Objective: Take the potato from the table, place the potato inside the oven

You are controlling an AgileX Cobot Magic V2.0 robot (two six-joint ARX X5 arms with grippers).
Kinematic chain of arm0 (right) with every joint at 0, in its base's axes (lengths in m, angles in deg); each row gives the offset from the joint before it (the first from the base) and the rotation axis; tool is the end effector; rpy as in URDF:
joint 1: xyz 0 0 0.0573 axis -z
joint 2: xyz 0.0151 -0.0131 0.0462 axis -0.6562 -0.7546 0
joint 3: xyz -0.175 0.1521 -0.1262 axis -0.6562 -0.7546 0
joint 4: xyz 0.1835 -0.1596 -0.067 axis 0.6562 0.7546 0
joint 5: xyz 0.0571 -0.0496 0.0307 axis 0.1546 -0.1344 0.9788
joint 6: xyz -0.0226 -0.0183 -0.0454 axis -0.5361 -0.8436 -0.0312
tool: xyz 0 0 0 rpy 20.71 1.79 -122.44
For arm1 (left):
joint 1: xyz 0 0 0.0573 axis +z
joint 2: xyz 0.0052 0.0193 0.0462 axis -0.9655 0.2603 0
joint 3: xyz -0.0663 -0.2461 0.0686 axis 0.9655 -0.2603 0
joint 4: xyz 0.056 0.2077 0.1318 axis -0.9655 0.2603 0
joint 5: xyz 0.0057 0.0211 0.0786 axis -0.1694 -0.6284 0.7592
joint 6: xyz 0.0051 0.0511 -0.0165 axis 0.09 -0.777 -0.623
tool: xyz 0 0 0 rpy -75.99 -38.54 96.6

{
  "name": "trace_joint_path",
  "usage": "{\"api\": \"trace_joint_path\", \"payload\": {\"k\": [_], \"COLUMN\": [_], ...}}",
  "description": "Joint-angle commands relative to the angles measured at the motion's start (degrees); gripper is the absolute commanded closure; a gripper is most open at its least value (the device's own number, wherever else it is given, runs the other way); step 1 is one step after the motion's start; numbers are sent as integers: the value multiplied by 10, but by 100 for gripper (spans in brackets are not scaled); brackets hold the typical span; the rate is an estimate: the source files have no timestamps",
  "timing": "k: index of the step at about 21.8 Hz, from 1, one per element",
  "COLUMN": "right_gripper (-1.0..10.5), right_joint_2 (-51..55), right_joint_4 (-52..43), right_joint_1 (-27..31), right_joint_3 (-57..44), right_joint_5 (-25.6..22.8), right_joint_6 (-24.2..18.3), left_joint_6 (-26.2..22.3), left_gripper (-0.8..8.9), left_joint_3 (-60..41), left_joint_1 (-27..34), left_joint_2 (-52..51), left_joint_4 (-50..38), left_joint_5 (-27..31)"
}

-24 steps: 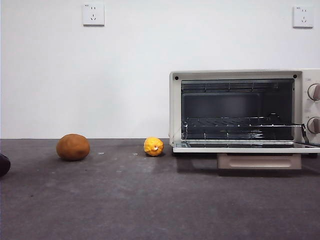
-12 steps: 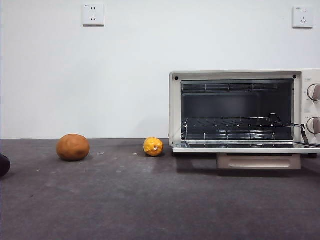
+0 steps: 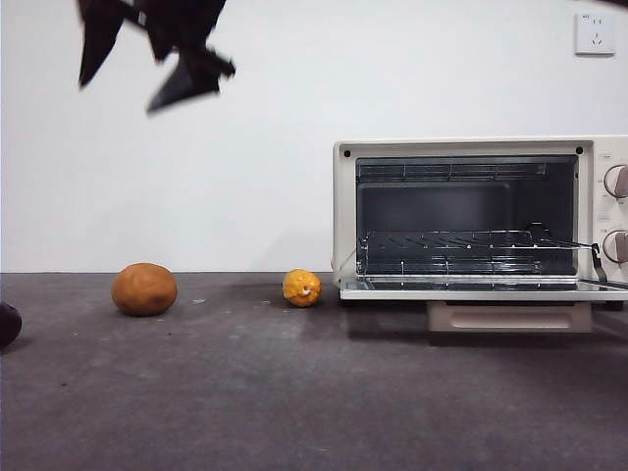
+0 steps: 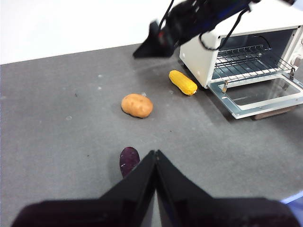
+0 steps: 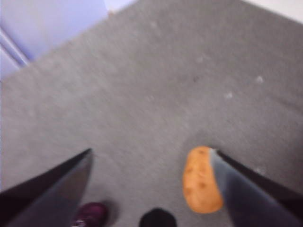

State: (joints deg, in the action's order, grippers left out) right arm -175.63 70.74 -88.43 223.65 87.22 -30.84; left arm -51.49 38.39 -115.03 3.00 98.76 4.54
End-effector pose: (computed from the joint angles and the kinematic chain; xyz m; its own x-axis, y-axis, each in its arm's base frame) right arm 0.3589 0.3949 0.3283 0.4777 0.6736 -0.5640 -0.7796 0.6209 0.0813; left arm -0.0273 0.0367 0.3807 0.8913 -0.2751 -0.3605 0.2833 0.9585 -0.0309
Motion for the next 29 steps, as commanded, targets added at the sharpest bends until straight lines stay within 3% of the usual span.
{"api": "trace_joint_path", "payload": {"k": [1,4,22,23,29], "right_gripper": [65,65,70,90,560], "right_joint_2": [-31,-61,-205,-206,-206], "right_joint_4": [-13,-17,-127,-126,-96], "right_joint_1": [-2,-2,2,1,-2], "right_joint_3": [-1,-1,-1,-1,-1], "right_joint_5": [-10,-18,-83,-96,-111], "right_joint_6": [-21,-44,-48,-46,-35], "left_joint_6": [0,-5,-7,-9,-14], "left_gripper": [820,820,821,820,820], "left_joint_3": [-13,-23,-33,-33,-33], "left_joint_1": [2,2,2,2,2], "left_joint_2": [-10,-11,-12,-12,-12], "left_joint_4": [-2,-2,-2,-2,-2], "left_joint_5": [14,14,8,8,10]}}
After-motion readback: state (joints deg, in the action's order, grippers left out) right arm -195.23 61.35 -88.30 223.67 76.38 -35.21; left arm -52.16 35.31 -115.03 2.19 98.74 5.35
